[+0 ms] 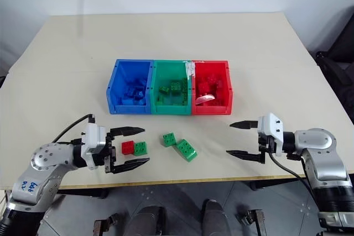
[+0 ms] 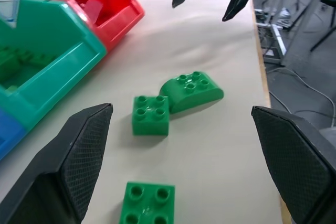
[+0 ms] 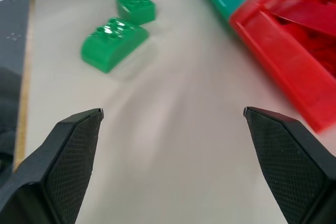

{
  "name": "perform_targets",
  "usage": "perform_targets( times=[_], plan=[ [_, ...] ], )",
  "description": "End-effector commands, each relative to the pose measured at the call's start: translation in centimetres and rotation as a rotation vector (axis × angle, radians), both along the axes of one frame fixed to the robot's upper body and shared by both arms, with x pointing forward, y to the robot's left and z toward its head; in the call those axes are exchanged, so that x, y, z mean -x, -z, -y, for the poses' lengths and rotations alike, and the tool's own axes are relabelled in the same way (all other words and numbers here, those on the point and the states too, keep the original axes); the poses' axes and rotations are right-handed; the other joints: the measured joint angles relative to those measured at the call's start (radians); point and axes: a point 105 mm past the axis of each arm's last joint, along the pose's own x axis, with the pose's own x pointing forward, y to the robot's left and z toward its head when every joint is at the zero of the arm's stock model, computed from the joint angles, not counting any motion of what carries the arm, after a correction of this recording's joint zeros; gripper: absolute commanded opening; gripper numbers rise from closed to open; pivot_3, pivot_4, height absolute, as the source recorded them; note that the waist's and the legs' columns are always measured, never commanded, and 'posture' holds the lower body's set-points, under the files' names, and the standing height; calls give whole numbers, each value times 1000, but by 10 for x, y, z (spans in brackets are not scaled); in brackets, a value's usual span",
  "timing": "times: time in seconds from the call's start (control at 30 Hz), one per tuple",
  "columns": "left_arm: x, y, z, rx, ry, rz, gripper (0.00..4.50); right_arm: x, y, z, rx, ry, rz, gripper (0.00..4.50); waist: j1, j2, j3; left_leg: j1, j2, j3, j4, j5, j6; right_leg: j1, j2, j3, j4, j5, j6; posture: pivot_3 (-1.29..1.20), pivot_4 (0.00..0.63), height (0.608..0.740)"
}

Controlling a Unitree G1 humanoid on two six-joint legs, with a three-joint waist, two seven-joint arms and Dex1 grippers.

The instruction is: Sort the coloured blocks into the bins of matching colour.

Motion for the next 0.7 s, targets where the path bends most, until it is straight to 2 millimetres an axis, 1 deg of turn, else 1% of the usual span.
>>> perform_targets(
  times=[0.03,0.1,0.2,0.3,0.33,0.4,0.5,0.6,0.63,0.7],
  plan=[
    [2,-1,-5,5,-5,5,4500,14,-2,-37,-7,-73,-20,4476,2,0,0,0,0,0,0,0,0,0,0,0,0,0,0,0,150,740],
    [4,0,-12,-11,-31,11,4500,15,2,-53,-5,-52,-67,4476,7,0,0,0,0,0,0,0,0,0,0,0,0,0,0,0,150,740],
    [10,3,-23,-28,-74,4,4500,12,9,-70,22,-5,-102,4476,9,0,0,0,0,0,1,-1,-1,0,0,0,0,0,0,0,150,740],
    [22,6,-35,-31,-133,-27,4500,12,15,-85,13,35,-155,4476,10,0,0,-1,0,-1,1,-1,-1,0,0,0,-1,0,0,0,150,740],
    [26,6,-38,-27,-155,-36,4500,9,20,-88,21,74,-167,4476,10,0,0,-1,0,-1,1,-1,-1,0,0,0,-1,0,0,0,150,740],
    [33,8,-40,-27,-183,-45,4500,5,25,-95,21,110,-157,4476,11,0,0,-1,0,-1,1,-1,-1,0,0,0,-1,0,-1,0,150,740],
    [37,8,-40,-24,-206,-45,4500,3,32,-104,15,154,-167,4476,14,0,0,-1,0,-2,1,-1,0,0,0,0,-1,0,-1,0,150,740],
    [37,6,-40,-20,-221,-37,4500,2,38,-109,23,188,-172,3876,12,-1,-1,-1,0,-2,2,-2,0,0,0,0,0,0,-1,0,150,740],
    [36,4,-39,-18,-221,-30,4500,0,40,-108,34,199,-166,3601,10,-1,-1,-1,0,-2,2,-2,0,0,0,0,0,0,-1,0,150,740],
    [35,1,-37,-8,-210,-15,4500,-5,39,-104,39,224,-152,2910,10,-1,-1,-1,0,-2,1,-2,0,0,0,0,0,0,-1,0,150,740]
  ],
)
